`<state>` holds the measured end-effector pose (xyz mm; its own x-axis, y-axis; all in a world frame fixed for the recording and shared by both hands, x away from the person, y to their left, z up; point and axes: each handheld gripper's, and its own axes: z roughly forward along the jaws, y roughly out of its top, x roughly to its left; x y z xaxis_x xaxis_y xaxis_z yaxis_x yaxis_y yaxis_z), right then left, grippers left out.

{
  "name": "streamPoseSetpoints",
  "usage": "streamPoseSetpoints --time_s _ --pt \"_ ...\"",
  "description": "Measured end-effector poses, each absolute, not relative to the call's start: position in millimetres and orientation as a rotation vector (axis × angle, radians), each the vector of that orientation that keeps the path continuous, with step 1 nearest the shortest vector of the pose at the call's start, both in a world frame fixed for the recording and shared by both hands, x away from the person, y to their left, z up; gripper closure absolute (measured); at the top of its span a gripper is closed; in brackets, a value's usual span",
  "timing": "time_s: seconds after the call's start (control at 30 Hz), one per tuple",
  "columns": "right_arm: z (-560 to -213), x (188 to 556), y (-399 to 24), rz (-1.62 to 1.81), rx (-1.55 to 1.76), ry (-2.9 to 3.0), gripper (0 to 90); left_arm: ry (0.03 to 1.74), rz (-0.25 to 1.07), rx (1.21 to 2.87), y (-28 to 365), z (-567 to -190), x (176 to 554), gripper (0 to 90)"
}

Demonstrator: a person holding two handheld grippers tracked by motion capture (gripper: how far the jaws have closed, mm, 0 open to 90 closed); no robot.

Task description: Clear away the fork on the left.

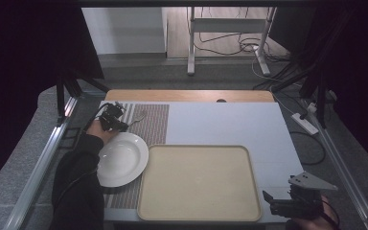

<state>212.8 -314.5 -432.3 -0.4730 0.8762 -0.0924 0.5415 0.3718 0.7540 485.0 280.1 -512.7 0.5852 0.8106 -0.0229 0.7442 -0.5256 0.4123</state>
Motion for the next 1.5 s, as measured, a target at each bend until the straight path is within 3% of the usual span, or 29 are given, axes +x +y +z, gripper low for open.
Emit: streamPoseSetpoints --time_s 0.57,1.5 --pt "-432.1 212.7 -314.2 0.915 1.22 2.15 0.0 1.349 0.27 2.381 327.0 -482.3 462.2 84.1" --pt "-431.5 212.4 -314.0 0.92 1.21 2.148 0.0 1.247 0.148 2.392 277.9 -467.9 379.8 84.0"
